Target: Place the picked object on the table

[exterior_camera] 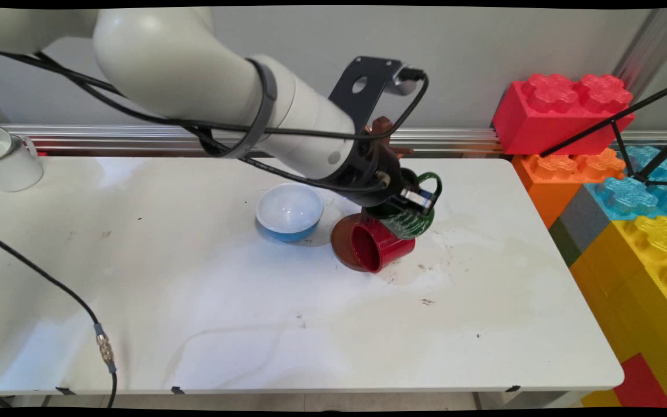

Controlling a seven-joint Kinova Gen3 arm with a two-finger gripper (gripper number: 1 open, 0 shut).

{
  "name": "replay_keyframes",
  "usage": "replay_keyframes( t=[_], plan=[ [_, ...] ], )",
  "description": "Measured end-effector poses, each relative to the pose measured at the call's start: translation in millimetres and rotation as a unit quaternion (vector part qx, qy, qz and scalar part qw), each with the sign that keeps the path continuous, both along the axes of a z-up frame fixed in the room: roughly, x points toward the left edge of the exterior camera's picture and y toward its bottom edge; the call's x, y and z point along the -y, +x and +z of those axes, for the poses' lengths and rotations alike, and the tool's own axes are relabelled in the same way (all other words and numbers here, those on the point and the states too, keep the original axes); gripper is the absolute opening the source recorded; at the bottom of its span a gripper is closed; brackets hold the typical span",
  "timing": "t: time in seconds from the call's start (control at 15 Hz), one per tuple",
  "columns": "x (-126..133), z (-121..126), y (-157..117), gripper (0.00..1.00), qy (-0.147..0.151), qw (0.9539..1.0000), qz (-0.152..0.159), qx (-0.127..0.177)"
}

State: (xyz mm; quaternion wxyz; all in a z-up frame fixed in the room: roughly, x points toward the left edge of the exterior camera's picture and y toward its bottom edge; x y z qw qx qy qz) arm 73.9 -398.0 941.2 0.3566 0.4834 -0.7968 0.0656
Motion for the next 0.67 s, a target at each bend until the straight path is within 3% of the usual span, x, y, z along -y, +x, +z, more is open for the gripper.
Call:
replay_keyframes(
  t=[0.67],
  plan=[
    [-5, 34, -9, 0.00, -0.001, 0.9993, 0.021, 0.032]
  ],
)
